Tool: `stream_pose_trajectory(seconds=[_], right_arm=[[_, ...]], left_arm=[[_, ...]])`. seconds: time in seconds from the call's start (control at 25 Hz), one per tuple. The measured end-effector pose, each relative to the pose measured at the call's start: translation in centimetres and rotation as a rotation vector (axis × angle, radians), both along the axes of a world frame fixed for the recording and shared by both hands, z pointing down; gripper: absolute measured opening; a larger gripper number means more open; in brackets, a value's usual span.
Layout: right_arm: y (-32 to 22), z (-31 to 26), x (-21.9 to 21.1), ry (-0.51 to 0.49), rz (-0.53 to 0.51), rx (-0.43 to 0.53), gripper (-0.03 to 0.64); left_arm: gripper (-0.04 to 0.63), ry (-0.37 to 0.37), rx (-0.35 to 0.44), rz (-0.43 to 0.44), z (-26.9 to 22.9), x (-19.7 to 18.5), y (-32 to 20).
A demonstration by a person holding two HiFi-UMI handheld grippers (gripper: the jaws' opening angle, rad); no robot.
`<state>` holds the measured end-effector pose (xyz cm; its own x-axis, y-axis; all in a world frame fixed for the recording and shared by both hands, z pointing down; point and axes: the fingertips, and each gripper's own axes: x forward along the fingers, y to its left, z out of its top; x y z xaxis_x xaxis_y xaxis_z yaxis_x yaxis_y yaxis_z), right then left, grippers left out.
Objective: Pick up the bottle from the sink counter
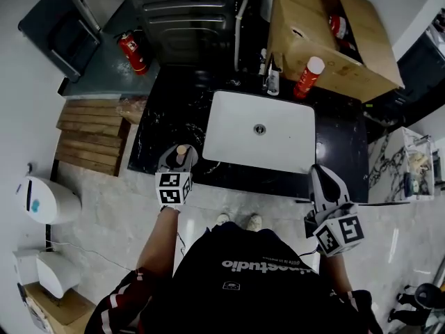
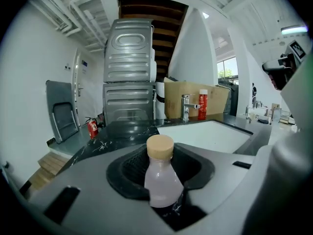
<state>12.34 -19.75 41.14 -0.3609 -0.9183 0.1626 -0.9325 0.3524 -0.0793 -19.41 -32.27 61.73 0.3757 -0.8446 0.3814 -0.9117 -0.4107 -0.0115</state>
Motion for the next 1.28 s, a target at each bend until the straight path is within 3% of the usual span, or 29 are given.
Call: stream_pose_trajectory(seconds=[0.4, 0.64, 0.92, 1.28], right_arm=[[-0.2, -0.4, -0.9, 0.010, 0.024, 0.017, 0.040], [-0.7, -1.2, -0.7, 0.018, 0.060, 0.054, 0.040], [-0.3, -3.1, 0.4, 0.020, 0.093, 0.097, 0.040], [-0.2, -4.1, 1.6, 0.026, 0.098, 0.123, 0.040]], left_arm=[[0.143, 0.028, 0.080, 0.080, -4.2, 1.3, 0.4], [0.143, 0.042, 0.205, 0.288, -12.5, 7.5, 1.7], [0.143, 0.155, 0.334, 0.463, -21.8, 14.0, 4.2], [0.143, 0.218, 0.369, 0.518, -25.0, 16.5, 5.5]])
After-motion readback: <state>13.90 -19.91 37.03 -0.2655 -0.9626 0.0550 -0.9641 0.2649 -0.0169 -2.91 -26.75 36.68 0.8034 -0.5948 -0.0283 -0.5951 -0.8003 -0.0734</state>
